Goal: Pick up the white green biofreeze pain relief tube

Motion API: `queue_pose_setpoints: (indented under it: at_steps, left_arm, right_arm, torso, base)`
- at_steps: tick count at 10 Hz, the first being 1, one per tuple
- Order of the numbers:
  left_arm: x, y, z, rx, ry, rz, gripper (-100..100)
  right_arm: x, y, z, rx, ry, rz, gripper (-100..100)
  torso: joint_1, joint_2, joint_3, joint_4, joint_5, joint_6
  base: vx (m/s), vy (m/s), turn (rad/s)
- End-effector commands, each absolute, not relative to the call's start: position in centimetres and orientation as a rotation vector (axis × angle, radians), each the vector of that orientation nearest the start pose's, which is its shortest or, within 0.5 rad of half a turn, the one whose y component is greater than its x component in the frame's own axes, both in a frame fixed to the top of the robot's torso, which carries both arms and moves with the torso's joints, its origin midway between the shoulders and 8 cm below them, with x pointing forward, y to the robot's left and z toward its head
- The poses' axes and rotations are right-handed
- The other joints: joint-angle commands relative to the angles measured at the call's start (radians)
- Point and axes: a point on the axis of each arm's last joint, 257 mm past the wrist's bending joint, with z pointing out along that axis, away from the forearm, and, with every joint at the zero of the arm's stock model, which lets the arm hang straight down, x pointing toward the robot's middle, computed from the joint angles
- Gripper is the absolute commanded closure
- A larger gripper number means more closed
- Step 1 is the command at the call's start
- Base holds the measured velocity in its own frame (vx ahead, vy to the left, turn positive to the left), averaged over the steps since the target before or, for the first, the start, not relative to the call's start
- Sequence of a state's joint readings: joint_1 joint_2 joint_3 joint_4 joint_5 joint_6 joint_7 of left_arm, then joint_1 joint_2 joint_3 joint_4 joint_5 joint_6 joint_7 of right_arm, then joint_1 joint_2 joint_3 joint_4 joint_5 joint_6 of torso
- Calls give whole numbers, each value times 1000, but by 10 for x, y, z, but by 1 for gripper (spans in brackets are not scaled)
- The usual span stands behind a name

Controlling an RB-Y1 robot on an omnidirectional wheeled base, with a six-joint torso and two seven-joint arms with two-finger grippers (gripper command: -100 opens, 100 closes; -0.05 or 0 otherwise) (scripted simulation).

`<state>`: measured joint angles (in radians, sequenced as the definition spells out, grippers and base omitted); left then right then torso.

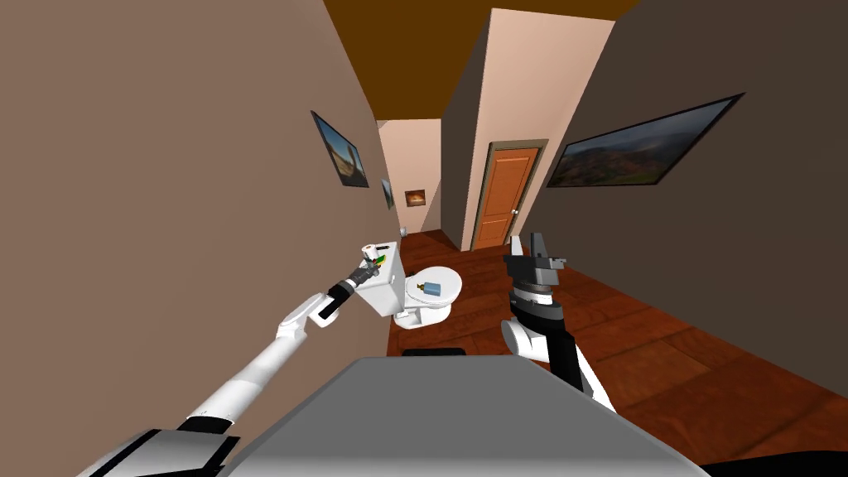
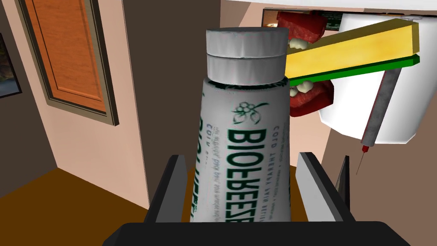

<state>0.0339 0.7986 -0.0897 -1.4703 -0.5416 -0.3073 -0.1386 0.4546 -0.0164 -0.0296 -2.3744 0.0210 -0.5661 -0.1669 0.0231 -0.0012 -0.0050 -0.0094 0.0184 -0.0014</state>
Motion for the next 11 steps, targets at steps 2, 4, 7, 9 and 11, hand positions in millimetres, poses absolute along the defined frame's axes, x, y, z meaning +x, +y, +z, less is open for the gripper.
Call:
queue_pose_setpoints:
  at_steps: [2,4,7,9,11]
  left_arm:
    - [495,370,-207,136,1675,-317,100]
    - [485,383,-195,142,1657,-294,100]
    - [463,374,-208,147,1685,-314,100]
    - [449,376,-190,171,1661,-302,100]
    - [435,373,-201,168,1686,-311,100]
  right_arm:
    - [310,-270,90,515,465,1478,0]
    - [311,-270,90,514,465,1478,0]
    - [310,-270,90,514,465,1478,0]
    - [311,-270,90,515,465,1478,0]
    - [310,-270,90,514,465,1478,0]
  torso:
    - [-1,-3,-2,-1,0,1]
    - [1,1,0,-1,2,1]
    - [0,-1,-1,-2,1,2]
    - [0,0,0,0,0,1]
    - [-1,-1,-1,-1,0,2]
  base:
    - [100,-19,32]
    - [52,-10,17]
    - [62,-16,16]
    - [92,-36,50]
    - [49,-5,-4]
